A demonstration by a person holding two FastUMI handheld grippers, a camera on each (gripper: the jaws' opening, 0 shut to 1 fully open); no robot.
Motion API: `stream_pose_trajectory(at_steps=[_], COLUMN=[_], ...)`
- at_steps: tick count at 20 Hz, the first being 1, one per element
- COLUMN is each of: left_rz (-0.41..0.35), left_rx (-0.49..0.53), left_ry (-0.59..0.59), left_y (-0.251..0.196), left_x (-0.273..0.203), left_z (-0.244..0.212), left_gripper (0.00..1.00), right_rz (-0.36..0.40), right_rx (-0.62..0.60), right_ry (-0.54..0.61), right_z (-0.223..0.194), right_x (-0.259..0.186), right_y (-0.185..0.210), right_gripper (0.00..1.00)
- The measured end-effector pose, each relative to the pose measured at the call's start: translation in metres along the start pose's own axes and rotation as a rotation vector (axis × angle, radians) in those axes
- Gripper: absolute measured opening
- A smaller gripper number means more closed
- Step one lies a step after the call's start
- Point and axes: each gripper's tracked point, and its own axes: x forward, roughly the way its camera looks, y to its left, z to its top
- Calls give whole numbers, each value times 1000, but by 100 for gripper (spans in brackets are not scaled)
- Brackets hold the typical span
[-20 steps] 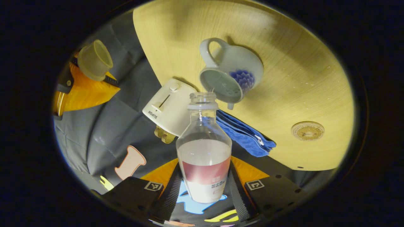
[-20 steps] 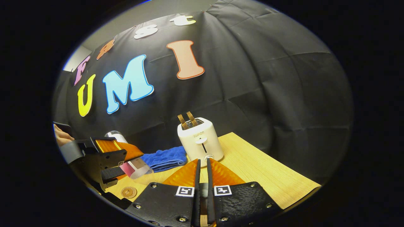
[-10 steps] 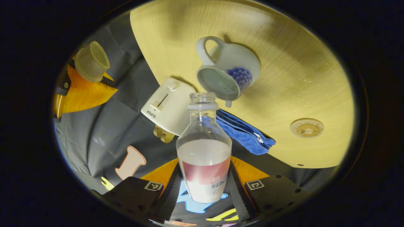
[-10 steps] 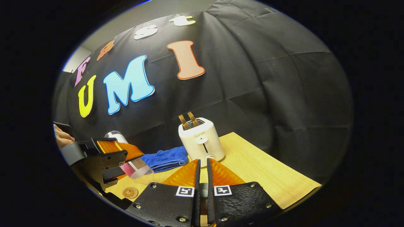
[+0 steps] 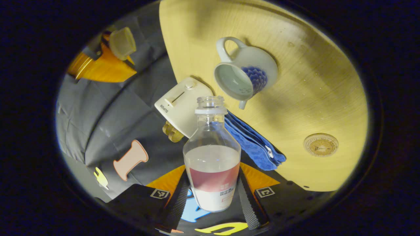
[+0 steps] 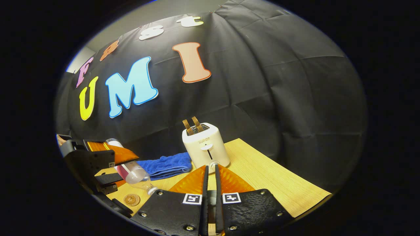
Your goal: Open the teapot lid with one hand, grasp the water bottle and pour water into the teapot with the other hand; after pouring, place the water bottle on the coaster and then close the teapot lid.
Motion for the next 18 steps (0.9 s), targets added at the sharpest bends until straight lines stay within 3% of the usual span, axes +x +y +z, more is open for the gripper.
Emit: stream_pose_trajectory(at_steps=[2,3,4,13,18], left_rz=[-3,2,2,-22,32], left_rx=[-99,-147,-203,-810,-1135], left_ry=[0,3,5,16,18], left_y=[-13,-20,-29,-102,-118], left_x=[-1,-3,-4,-19,-15], left_z=[-14,-22,-28,-70,-73], left_gripper=[86,80,86,86,86], right_rz=[-2,0,3,17,24], right_rx=[-7,-10,-11,-39,-50], right_ry=[2,3,6,20,31], right_z=[-1,-2,-3,-10,-14], right_x=[0,0,1,6,7], right_y=[1,2,4,15,20], right_gripper=[8,8,8,8,8])
